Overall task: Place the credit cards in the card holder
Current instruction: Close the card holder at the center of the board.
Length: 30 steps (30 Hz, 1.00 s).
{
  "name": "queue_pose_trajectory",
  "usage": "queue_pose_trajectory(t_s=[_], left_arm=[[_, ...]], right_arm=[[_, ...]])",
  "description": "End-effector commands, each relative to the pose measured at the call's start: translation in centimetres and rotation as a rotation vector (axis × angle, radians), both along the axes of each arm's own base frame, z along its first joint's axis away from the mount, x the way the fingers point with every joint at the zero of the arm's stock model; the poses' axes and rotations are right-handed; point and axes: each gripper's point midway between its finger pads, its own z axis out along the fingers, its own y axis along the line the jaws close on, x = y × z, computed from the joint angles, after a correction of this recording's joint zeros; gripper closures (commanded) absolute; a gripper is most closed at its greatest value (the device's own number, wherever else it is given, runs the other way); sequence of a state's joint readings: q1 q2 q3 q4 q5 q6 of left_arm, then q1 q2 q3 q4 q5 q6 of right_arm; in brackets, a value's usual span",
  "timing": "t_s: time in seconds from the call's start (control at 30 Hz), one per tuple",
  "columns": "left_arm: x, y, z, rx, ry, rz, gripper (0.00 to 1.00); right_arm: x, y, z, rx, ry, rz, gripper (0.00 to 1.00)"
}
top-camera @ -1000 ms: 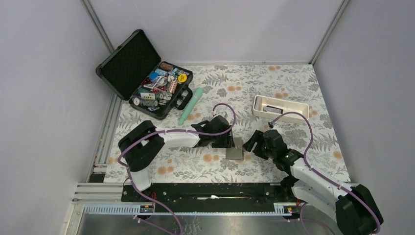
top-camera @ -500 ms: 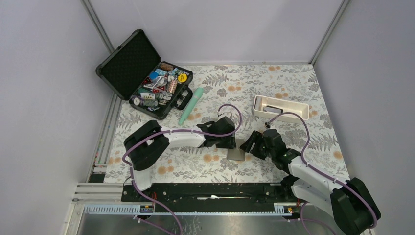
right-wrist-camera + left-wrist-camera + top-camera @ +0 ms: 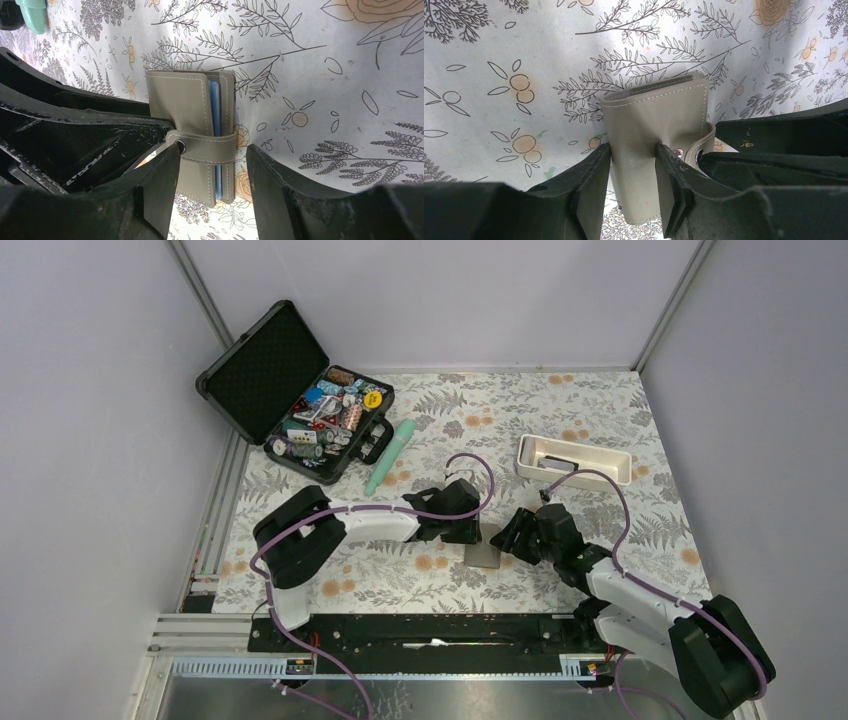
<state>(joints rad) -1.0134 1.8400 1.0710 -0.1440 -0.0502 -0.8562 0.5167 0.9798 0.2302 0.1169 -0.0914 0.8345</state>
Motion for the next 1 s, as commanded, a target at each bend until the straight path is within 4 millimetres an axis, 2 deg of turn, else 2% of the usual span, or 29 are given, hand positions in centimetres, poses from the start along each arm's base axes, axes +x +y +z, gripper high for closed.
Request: queue_pose_trajectory(t_s=[0.0,0.5,0.97], left_arm=[[-1.31,2.37,-2.68,0.121,0.036,-0.008,0.61],[-1.44,2.25,-2.57,0.121,0.035,-0.011,0.62],[-1.52,2.22,-2.43,0.120,0.035,-0.011,0.64]], right_arm=[[-0.19,-0.02,-0.42,-0.001,0.009,0.010,0.42],[-0.87,0.49,-1.22,0.019,0.050,0.034,0.49],[-0.21,-0.06,-1.15,-0.003,0.030,-0.004,0.45]])
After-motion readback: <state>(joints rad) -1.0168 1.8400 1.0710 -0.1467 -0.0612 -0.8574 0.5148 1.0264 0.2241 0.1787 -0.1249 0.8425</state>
